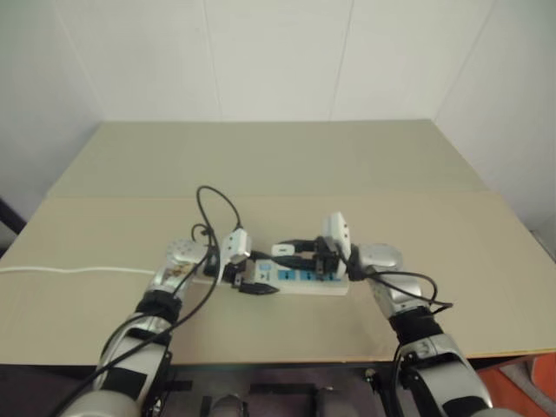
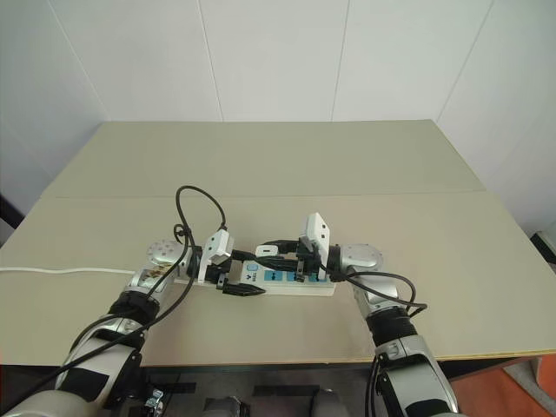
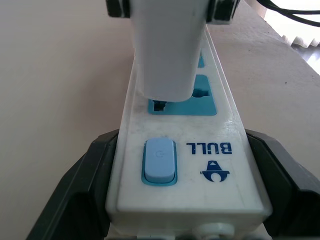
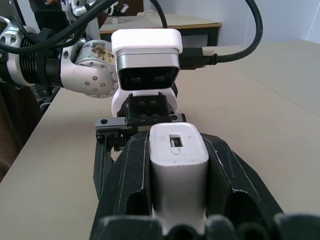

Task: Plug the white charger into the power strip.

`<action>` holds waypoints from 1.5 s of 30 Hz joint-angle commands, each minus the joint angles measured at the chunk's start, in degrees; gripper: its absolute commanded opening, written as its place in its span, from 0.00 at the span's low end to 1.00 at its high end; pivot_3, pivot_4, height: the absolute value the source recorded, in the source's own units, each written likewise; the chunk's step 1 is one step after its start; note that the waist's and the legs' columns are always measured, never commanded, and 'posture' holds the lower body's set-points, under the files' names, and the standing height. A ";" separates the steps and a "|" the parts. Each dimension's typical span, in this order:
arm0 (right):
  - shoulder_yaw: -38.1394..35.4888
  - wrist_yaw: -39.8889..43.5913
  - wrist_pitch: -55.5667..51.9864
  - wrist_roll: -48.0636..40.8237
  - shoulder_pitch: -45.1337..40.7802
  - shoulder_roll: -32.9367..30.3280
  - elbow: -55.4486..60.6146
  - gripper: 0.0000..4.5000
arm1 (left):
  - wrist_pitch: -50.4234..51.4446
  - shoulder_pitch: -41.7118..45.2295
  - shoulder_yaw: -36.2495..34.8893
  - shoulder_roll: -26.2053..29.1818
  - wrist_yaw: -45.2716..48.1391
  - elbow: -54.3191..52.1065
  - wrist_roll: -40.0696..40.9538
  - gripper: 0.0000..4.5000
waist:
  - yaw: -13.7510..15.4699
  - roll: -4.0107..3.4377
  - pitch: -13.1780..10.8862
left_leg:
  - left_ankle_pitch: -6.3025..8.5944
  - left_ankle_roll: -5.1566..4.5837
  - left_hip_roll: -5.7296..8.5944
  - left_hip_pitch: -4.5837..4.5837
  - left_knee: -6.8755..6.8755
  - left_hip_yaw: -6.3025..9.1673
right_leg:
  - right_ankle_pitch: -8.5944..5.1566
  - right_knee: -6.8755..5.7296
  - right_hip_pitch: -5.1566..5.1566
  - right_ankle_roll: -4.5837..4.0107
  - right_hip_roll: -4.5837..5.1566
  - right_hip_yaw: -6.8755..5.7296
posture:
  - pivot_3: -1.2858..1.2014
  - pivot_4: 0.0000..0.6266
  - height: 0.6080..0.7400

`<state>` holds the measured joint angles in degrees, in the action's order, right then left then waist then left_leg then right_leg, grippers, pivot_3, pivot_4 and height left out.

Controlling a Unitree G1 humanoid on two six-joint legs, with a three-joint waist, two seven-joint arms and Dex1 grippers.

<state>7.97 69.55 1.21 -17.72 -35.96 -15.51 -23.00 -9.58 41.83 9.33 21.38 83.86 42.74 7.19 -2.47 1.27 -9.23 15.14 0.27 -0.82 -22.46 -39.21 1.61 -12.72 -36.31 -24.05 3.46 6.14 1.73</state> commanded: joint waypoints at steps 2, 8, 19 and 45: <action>-0.59 -0.49 1.28 0.54 -1.07 0.21 -0.91 0.25 | 0.45 -0.57 1.23 0.42 0.68 -1.17 -0.64 0.74 | 0.00 0.00 0.00 | 0.00 0.00 0.00 0.00 0.01 -0.01 | 0.00 0.00 0.00 0.00 0.00 0.00 | 0.52 0.24 1.00; -0.52 -0.36 1.48 1.12 -1.07 -0.03 -1.99 0.25 | 0.39 -0.39 1.22 0.40 0.60 -0.95 -0.70 0.74 | -0.01 0.00 0.00 | 0.00 0.00 0.00 0.02 0.02 -0.01 | 0.00 0.00 0.00 0.00 0.00 0.01 | 0.52 0.24 1.00; 0.17 1.24 0.32 2.20 0.64 -3.38 -2.09 0.25 | 0.51 -0.36 1.26 0.68 0.48 -1.04 -0.63 0.74 | 0.19 0.00 0.00 | 0.00 0.00 0.01 0.02 0.02 -0.01 | 0.00 0.03 0.04 0.00 0.00 0.01 | 0.52 0.24 1.00; 5.00 -0.07 -0.63 7.30 2.01 -8.73 -6.40 0.25 | 0.51 0.03 1.75 1.24 0.11 -0.61 -0.11 0.74 | 0.69 0.00 0.00 | 0.01 -0.01 0.00 0.67 0.18 0.04 | -0.01 0.28 0.81 0.01 0.00 -0.02 | 0.52 0.24 1.00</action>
<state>11.81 70.68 3.31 -16.45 -36.61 -20.42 -25.19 -9.42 41.83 11.34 20.81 82.71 42.48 7.21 -1.78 1.27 -9.23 15.14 0.26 -0.82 -21.76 -39.02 1.64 -12.73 -36.04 -23.21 3.46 6.14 1.71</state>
